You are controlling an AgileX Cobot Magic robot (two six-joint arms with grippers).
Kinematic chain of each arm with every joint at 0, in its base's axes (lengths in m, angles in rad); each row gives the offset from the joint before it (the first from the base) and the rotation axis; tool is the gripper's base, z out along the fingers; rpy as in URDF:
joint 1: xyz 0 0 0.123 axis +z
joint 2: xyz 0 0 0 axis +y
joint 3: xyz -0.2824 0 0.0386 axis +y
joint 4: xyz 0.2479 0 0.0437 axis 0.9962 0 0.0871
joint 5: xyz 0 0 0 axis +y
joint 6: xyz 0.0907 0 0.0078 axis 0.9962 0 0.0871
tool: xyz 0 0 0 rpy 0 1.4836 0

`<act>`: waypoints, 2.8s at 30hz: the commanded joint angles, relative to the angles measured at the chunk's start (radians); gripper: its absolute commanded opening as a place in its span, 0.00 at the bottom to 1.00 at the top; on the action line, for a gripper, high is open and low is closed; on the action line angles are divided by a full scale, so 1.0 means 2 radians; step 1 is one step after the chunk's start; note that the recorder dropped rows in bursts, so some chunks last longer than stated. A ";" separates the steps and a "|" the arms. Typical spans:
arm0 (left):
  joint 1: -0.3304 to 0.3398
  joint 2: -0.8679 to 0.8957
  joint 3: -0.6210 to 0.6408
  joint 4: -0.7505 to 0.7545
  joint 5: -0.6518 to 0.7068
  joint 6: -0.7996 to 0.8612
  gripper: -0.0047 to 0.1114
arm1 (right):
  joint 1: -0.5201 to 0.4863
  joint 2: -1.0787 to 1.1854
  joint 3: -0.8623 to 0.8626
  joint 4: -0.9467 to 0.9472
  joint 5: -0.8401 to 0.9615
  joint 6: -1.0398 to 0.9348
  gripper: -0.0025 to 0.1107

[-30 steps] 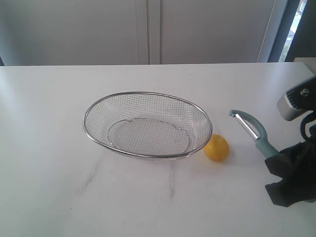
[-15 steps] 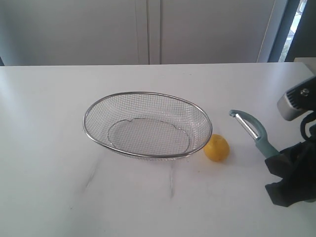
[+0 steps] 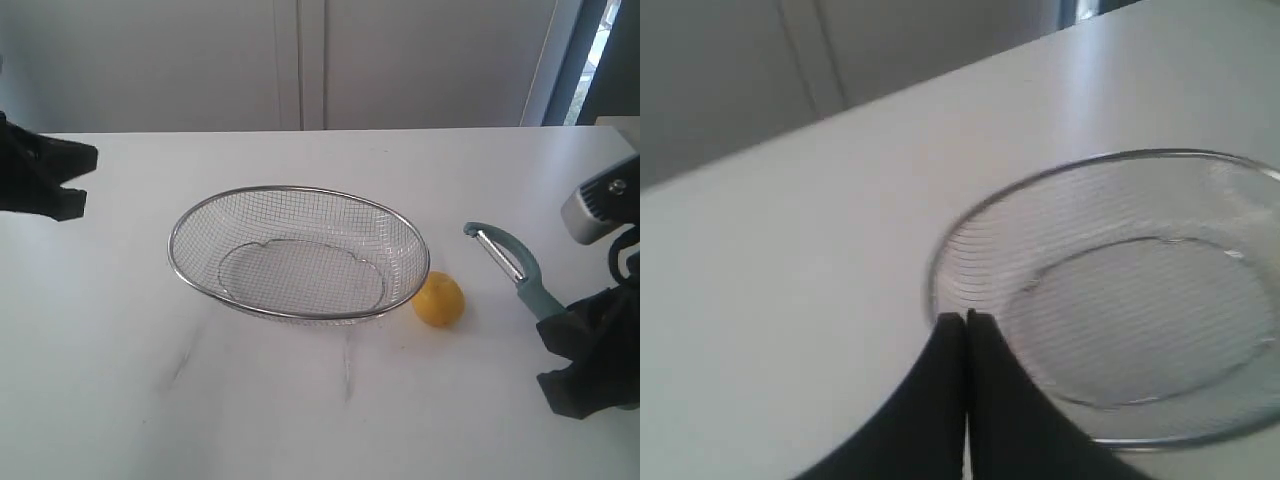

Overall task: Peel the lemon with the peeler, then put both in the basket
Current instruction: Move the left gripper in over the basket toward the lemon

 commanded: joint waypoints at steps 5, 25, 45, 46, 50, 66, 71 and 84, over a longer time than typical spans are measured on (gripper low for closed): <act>-0.002 0.063 -0.031 0.006 0.307 0.105 0.04 | -0.004 -0.004 -0.004 0.001 -0.026 0.003 0.02; -0.062 0.285 -0.227 0.006 -0.067 -0.060 0.04 | -0.004 -0.004 -0.002 0.007 -0.053 0.003 0.02; -0.116 0.389 -0.246 0.006 0.047 -0.034 0.04 | -0.004 -0.004 0.003 0.006 -0.065 0.003 0.02; -0.116 0.389 -0.239 0.006 0.067 -0.034 0.04 | -0.004 -0.004 0.003 0.006 -0.065 0.003 0.02; -0.115 0.389 -0.223 0.006 0.108 -0.034 0.04 | -0.004 -0.004 0.003 0.006 -0.065 0.003 0.02; -0.086 0.358 -0.199 0.006 0.077 -0.066 0.04 | -0.004 -0.004 0.003 0.009 -0.065 0.003 0.02; -0.071 0.346 -0.178 0.006 0.070 -0.070 0.04 | -0.004 -0.004 0.003 0.013 -0.065 0.003 0.02; -0.071 0.307 -0.154 0.006 0.076 -0.070 0.04 | -0.004 -0.004 0.003 0.022 -0.065 0.003 0.02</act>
